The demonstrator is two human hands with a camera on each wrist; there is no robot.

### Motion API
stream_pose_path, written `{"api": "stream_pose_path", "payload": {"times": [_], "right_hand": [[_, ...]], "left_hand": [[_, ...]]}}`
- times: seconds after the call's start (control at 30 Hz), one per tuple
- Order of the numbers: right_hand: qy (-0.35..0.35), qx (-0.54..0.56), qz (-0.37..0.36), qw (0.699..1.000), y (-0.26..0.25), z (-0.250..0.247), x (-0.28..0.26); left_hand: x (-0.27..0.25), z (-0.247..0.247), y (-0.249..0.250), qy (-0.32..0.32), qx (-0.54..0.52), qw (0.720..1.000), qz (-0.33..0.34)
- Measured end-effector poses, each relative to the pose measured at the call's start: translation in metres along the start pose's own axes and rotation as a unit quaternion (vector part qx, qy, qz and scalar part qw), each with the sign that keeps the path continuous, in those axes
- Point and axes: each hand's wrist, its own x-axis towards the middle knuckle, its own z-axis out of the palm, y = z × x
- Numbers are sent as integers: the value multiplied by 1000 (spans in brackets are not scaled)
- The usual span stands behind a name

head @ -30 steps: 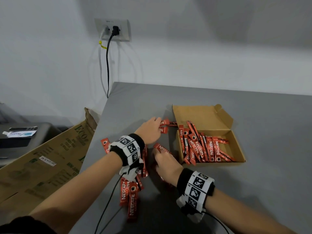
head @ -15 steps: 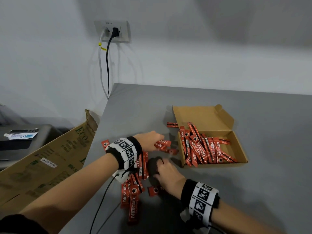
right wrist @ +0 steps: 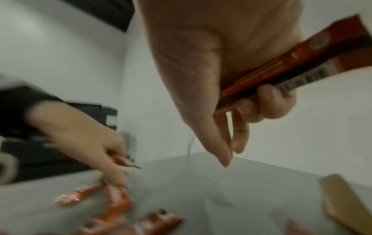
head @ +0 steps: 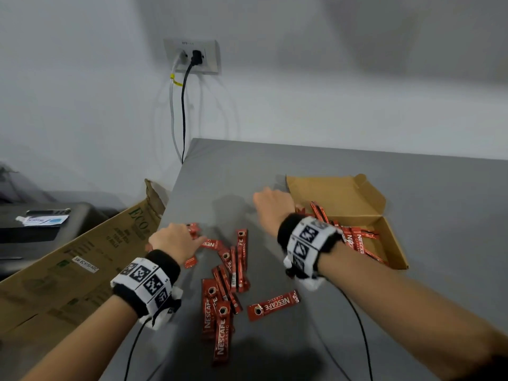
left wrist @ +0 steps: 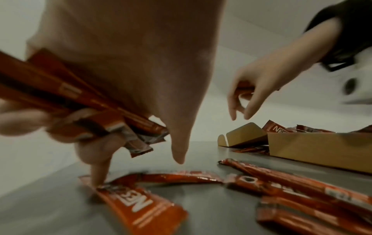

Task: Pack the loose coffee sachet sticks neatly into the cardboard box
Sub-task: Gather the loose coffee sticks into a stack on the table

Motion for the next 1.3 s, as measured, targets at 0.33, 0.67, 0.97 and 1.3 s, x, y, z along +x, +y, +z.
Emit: {"api": "stream_pose_path", "payload": {"times": [0.33, 0.67, 0.97, 1.3], "right_hand": [[-159, -181, 19, 970, 26, 28, 64], [-131, -159, -26, 978, 11, 35, 67], [-84, -99, 4, 992, 2, 38, 58], [-115, -103, 20, 988, 6, 46, 59]], "left_hand": [[11, 21, 22, -42, -233, 969, 64], [9, 18, 27, 31, -292, 948, 123], [14, 26, 37, -59, -233, 968, 70], [7, 16, 58, 4, -127, 980, 152]]}}
